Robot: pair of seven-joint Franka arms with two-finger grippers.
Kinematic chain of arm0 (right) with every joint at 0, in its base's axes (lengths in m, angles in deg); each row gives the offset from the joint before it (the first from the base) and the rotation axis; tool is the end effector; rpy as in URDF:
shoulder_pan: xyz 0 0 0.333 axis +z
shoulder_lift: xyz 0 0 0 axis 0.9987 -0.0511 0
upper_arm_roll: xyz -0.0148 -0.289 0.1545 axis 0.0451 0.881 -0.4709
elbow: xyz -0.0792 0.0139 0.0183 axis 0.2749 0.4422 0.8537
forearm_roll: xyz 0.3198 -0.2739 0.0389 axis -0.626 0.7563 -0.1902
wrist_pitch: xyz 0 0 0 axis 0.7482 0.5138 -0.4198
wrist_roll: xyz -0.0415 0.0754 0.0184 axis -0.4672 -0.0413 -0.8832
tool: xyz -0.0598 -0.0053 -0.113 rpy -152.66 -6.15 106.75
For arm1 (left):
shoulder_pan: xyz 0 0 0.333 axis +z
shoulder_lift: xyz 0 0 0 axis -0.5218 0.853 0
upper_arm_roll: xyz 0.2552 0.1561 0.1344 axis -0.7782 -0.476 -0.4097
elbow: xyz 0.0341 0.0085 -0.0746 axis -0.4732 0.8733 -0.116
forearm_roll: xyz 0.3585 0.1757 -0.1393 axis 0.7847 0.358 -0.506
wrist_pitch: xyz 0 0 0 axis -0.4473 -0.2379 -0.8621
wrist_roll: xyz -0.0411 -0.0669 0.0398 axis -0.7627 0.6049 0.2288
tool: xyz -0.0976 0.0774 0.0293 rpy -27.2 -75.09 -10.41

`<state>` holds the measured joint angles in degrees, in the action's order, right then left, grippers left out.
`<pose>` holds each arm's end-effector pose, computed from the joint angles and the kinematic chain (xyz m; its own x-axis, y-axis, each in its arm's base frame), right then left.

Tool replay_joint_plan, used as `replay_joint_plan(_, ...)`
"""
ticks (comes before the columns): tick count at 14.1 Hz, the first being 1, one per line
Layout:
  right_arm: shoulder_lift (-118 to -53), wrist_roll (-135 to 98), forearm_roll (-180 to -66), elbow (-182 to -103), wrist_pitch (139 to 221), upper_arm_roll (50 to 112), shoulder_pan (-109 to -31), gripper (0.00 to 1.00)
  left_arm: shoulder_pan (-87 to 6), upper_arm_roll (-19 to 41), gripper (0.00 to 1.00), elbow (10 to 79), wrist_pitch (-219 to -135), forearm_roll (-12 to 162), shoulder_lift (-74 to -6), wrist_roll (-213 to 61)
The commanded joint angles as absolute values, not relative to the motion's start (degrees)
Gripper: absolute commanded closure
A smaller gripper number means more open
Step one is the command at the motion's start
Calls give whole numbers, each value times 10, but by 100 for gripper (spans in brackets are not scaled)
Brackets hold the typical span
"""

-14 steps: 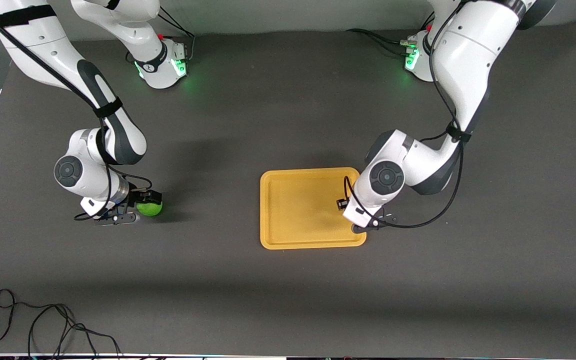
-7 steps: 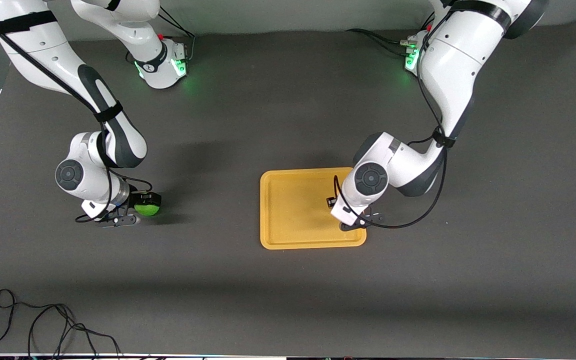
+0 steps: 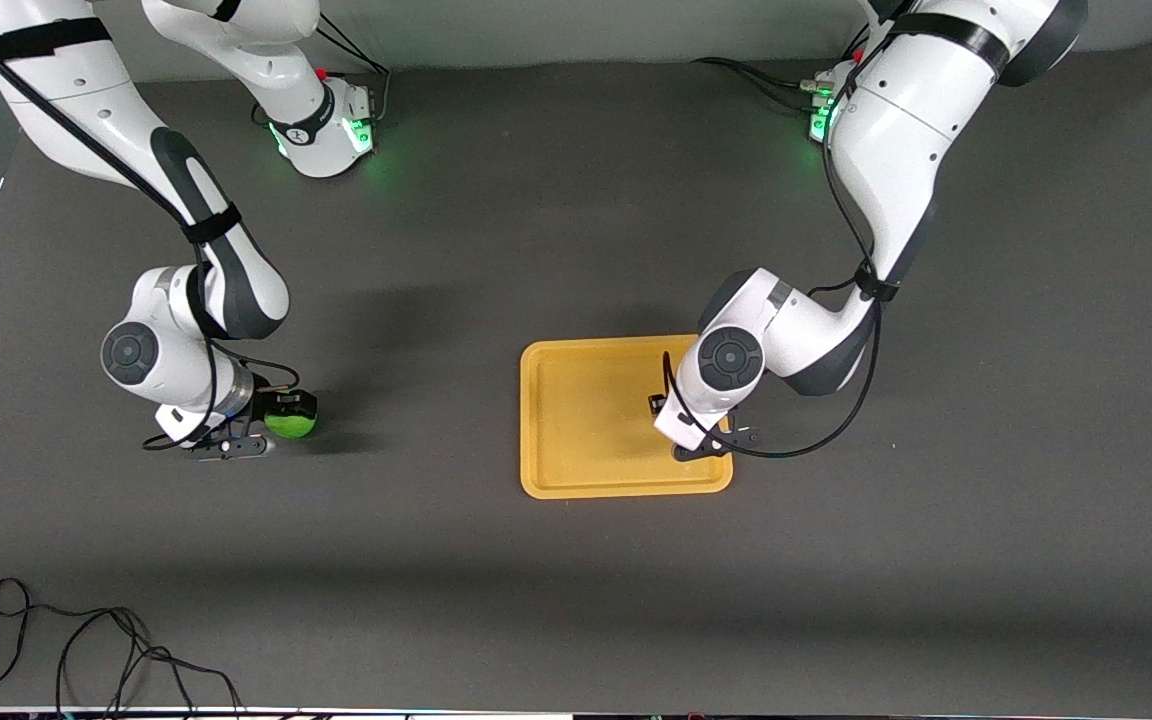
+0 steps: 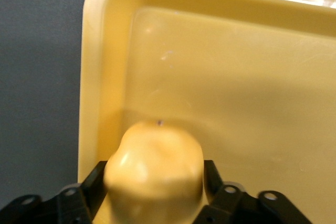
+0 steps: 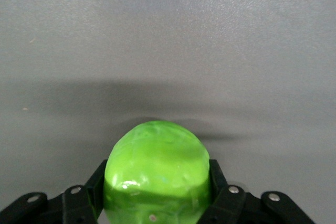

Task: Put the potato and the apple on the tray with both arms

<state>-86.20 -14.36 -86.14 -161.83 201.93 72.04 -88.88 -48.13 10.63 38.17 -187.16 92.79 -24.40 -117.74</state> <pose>0.6018 0.0171 0.1821 0.9949 0.0376 -0.0941 0.0349 -0.9989 -0.0302 0.5975 -0.3791 0.1734 0.9701 0.2050 -0.1299 0.2058 -0.9786 -0.0069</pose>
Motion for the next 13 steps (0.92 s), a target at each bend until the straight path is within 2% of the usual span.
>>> replay_joint_plan(1, -844, -136, -870, -1534, 1882, 720, -883, 59, -489, 102, 0, 370, -1874, 947, -238, -1191)
replay_joint_plan(4, -838, -136, -870, -1478, 1810, 715, -875, 60, -488, 102, 0, 370, -1873, 948, -240, -1191)
replay_joint_plan(7, -838, -74, -871, -1450, 1794, 715, -825, 61, -482, 102, 0, 369, -1862, 948, -252, -1191)
replay_joint_plan(9, -847, -21, -871, -1414, 1792, 716, -782, 61, -463, 101, 0, 369, -1844, 949, -288, -1185)
replay_joint_plan(13, -869, 84, -896, -1358, 1782, 715, -722, 61, -402, 98, 0, 365, -1747, 948, -378, -1111)
